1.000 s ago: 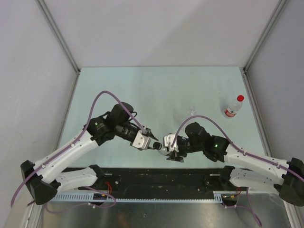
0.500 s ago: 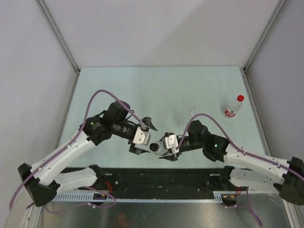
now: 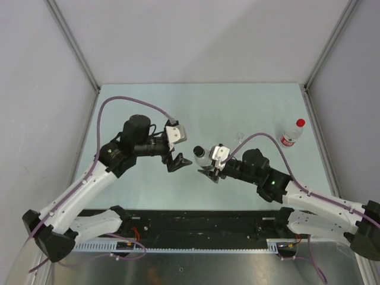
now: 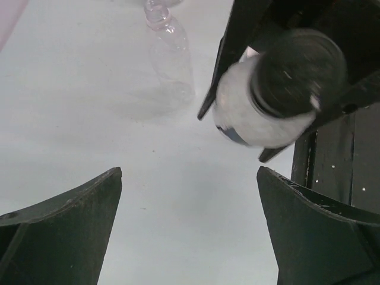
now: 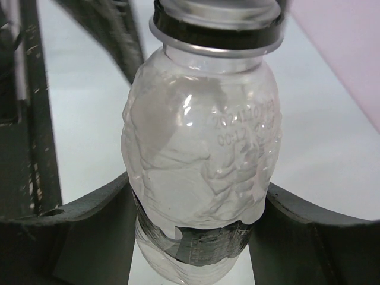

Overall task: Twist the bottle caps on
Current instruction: Screw the bottle cap onto the plastic bottle.

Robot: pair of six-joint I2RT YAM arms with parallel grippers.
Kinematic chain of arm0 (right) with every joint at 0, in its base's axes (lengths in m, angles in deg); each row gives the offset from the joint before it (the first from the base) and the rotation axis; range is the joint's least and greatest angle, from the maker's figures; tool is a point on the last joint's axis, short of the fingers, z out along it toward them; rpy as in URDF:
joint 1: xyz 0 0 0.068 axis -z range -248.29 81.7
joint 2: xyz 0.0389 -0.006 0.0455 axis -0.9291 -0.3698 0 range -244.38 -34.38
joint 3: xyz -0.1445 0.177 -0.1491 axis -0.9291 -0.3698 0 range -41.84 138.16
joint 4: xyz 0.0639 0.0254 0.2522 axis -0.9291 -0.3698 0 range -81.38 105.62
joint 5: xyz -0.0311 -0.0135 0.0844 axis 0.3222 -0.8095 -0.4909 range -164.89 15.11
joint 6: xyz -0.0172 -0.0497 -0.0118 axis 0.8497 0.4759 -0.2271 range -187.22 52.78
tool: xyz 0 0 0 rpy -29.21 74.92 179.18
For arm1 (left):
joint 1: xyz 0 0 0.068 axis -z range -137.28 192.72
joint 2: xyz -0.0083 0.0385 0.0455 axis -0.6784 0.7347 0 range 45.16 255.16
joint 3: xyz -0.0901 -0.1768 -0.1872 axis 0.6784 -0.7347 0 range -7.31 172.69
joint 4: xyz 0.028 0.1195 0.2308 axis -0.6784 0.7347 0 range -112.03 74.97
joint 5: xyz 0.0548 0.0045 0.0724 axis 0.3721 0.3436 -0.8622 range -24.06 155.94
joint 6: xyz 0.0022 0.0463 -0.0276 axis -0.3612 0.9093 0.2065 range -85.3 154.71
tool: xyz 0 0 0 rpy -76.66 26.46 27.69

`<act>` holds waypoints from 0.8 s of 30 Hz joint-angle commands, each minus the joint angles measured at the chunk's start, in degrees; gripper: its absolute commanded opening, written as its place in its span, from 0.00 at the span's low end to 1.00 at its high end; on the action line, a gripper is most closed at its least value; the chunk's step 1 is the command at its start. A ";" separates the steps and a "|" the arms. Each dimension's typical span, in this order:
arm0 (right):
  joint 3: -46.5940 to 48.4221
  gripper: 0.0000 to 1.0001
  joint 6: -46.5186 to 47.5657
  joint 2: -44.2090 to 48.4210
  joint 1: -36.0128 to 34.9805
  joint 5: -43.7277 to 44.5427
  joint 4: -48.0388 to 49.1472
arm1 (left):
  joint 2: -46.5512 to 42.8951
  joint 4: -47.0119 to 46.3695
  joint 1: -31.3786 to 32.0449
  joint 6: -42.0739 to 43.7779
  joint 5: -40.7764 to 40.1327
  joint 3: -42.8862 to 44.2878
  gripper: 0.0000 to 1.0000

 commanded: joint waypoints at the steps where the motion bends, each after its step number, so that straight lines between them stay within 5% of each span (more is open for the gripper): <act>1: -0.88 0.01 -5.93 2.09 0.23 10.66 10.00 | -5.38 -7.05 -0.11 -6.13 -2.55 -1.82 1.00; 8: -1.07 0.00 -9.09 -0.11 0.33 22.34 11.99 | -6.81 -9.85 0.01 -16.64 -5.36 2.69 0.99; 24: -0.99 0.00 -11.67 -6.11 0.34 18.07 16.90 | 3.00 -13.40 0.15 -32.69 -11.94 11.21 0.96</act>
